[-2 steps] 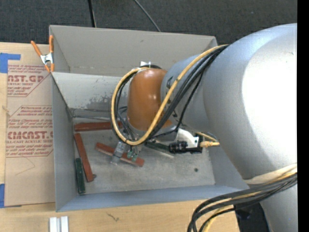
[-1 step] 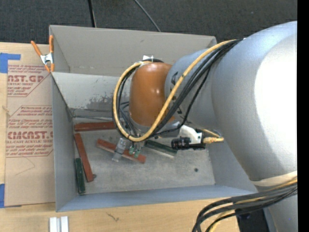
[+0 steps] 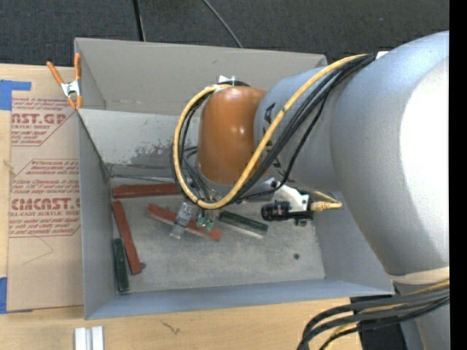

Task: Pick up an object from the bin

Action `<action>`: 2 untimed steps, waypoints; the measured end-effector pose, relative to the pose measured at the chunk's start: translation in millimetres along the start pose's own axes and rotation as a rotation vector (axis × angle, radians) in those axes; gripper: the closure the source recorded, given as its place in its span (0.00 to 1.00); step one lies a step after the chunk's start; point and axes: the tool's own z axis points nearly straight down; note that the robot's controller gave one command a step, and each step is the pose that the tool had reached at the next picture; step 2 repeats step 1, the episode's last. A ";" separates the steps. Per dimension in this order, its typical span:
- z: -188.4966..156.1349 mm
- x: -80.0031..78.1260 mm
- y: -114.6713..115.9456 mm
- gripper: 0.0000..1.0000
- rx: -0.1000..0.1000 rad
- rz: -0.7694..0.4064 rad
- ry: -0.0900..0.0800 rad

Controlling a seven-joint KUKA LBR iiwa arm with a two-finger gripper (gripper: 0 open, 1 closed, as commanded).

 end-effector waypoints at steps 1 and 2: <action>-8.7 -0.1 0.3 1.00 -0.001 0.000 -0.001; -8.7 -0.1 0.3 1.00 -0.001 0.000 -0.001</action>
Offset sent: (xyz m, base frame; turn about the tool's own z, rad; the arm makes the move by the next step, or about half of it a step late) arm 0.0000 0.0000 0.0025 0.0000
